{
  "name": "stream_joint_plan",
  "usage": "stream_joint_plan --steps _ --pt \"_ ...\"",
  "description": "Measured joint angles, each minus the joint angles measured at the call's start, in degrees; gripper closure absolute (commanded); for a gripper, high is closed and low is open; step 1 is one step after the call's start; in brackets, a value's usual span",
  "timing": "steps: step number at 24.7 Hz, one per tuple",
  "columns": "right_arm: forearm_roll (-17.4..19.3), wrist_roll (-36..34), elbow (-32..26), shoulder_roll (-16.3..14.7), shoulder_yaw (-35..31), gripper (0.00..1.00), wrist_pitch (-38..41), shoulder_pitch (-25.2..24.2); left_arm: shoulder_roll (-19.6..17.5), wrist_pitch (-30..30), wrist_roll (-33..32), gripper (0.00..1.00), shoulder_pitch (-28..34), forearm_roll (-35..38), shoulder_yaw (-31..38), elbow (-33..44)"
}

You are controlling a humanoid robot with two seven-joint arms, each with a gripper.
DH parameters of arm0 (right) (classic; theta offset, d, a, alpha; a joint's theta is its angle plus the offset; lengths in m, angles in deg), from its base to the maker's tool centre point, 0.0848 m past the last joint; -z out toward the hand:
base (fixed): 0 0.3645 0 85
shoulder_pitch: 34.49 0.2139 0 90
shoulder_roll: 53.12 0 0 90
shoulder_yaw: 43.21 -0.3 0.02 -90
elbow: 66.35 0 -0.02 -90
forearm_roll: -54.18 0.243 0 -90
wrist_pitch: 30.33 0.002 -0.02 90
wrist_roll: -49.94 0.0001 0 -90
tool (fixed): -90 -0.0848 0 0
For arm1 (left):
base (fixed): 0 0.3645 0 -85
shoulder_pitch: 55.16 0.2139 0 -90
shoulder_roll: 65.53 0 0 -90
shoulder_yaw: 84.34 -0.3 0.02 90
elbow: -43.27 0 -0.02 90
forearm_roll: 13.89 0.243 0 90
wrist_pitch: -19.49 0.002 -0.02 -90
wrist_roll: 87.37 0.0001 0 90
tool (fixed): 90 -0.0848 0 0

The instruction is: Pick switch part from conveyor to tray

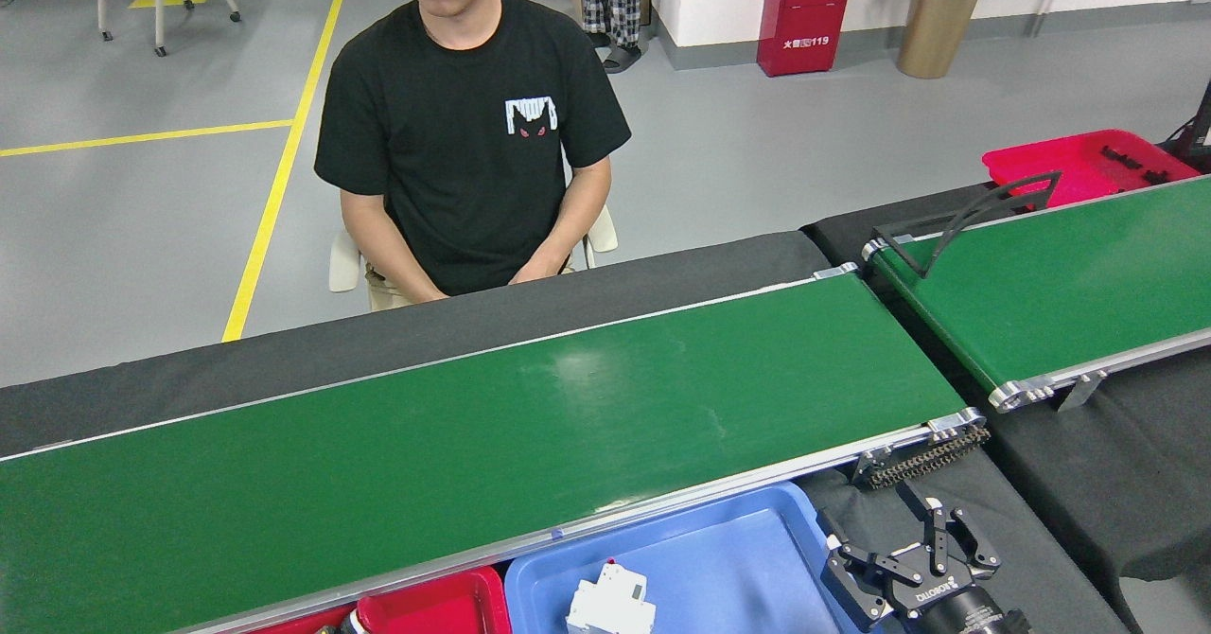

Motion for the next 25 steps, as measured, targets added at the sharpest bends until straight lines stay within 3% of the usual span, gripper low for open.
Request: stream_joint_plan --steps 7,12,15,20,23,25 --pt "0.0 0.0 0.1 0.0 0.1 0.0 0.1 0.0 1.3 -0.4 4.5 0.94 1.9 -3.6 -3.4 0.9" --pt "0.0 0.0 0.1 0.0 0.0 0.0 0.1 0.0 3.1 -1.3 5.6 0.96 8.4 -6.1 -3.3 9.0" --pt "0.0 0.0 0.1 0.0 -0.4 0.0 0.0 0.0 5.4 -1.3 5.8 0.96 14.6 -8.5 -2.9 20.4" --pt "0.1 0.1 0.2 0.0 -3.0 0.0 -0.1 0.0 10.3 -5.1 4.3 0.96 24.2 -13.2 -4.2 45.8" --pt "0.1 0.2 0.2 0.1 -4.9 0.0 -0.5 -0.1 15.6 -11.4 2.1 0.94 27.9 -14.0 -5.7 59.5" --pt "0.1 0.3 0.2 0.3 -7.4 0.0 -0.5 -0.3 20.3 -19.0 -0.1 0.9 30.9 -14.0 -7.1 67.4"
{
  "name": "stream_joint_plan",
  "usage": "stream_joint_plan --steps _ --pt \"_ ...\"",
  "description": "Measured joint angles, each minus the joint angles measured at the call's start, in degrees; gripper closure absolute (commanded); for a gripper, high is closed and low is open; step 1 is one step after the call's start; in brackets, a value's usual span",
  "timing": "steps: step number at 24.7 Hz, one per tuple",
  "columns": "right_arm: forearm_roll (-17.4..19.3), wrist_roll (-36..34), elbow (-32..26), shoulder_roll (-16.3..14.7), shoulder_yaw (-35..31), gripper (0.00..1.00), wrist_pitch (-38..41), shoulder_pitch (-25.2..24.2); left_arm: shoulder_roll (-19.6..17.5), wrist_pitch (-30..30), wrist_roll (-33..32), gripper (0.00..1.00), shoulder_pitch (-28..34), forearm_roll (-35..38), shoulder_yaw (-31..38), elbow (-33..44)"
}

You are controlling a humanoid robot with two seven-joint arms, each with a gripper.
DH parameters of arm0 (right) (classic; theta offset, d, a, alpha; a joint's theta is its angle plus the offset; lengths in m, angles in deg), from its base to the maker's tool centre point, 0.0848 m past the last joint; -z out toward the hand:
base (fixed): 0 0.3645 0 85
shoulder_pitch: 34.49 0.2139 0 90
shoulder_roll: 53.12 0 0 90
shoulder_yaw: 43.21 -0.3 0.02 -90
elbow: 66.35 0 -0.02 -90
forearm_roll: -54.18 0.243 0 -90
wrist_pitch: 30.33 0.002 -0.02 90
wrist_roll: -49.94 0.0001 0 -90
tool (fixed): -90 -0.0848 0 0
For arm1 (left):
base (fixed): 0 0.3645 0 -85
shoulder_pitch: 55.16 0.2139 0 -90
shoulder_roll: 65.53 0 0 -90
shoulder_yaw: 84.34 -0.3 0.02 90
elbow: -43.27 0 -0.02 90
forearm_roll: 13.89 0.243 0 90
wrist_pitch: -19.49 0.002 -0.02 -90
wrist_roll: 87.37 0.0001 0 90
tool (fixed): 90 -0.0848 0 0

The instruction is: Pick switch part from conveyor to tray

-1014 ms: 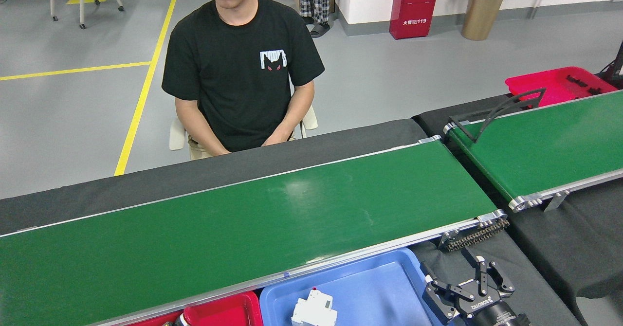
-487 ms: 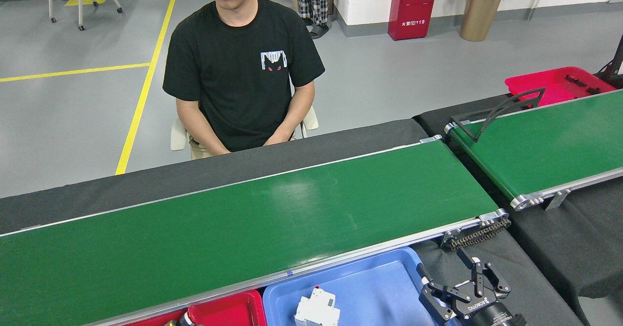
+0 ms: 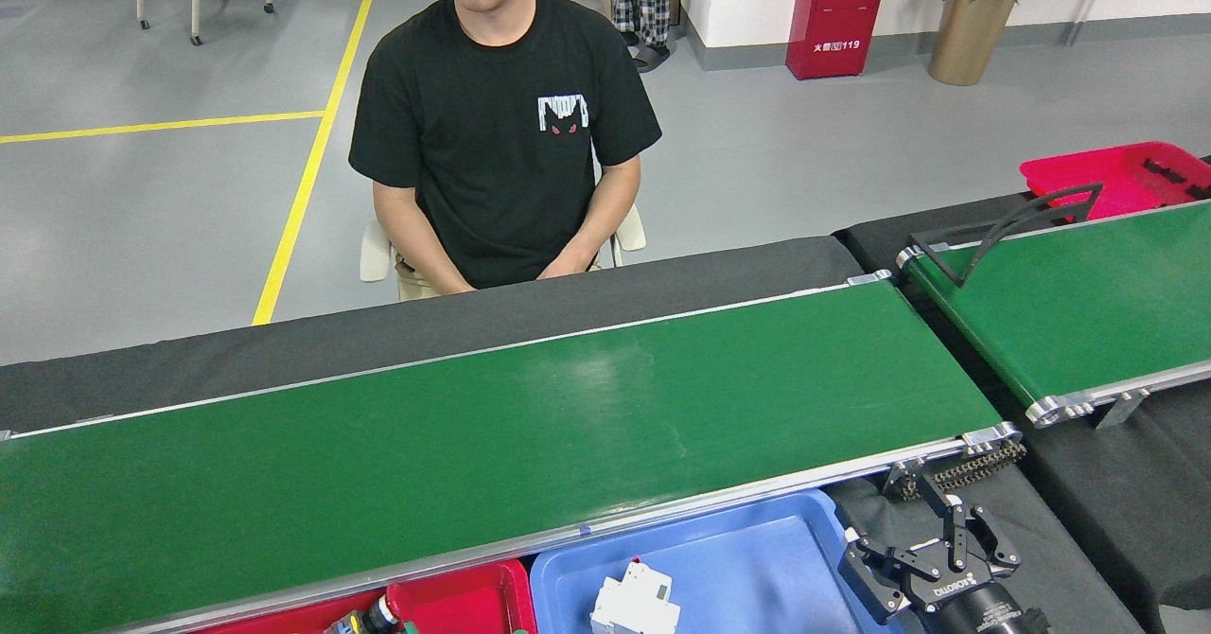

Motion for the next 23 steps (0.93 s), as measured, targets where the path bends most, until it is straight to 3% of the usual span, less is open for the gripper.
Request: stream_joint_plan --steps 1,2,3,4,7,11,17,20,23 --pt "0.0 0.0 0.0 0.0 -1.7 0.0 0.0 -0.1 2.0 -4.2 -1.3 0.79 2.0 0.0 -1.0 3.5" --pt "0.1 0.0 0.0 0.1 -3.3 0.0 -0.1 -0.1 3.4 -6.9 -2.6 0.58 3.9 0.0 -2.0 6.3" --pt "0.1 0.0 0.0 0.2 -5.1 0.0 -0.1 -0.2 5.0 -9.0 -4.0 0.14 5.9 0.0 -3.3 8.7" --pt "0.1 -0.1 0.1 0.3 -6.5 0.0 -0.1 -0.4 6.5 -10.1 -5.3 0.0 7.0 0.1 -4.6 9.8" --pt "0.4 -0.2 0.3 0.4 -8.0 0.0 -0.3 -1.2 11.3 -11.6 -7.8 0.0 7.9 0.4 -7.6 10.2" --pt "0.5 -0.4 0.3 0.4 -8.2 0.0 -0.1 -2.7 12.0 -12.0 -8.6 0.0 8.3 0.4 -6.6 10.3" --pt "0.5 -0.5 0.0 0.7 -8.3 0.0 0.1 -3.4 15.9 -12.2 -8.7 0.0 7.6 0.6 6.1 10.4" --pt "0.9 -0.5 -1.1 1.0 -8.3 0.0 0.3 -5.2 15.4 -5.7 -8.9 0.0 7.6 3.4 13.6 9.3" --pt "1.7 -0.5 -3.1 1.0 -9.0 0.0 0.3 -8.0 15.1 -2.9 -8.7 0.0 8.2 5.6 17.8 8.2"
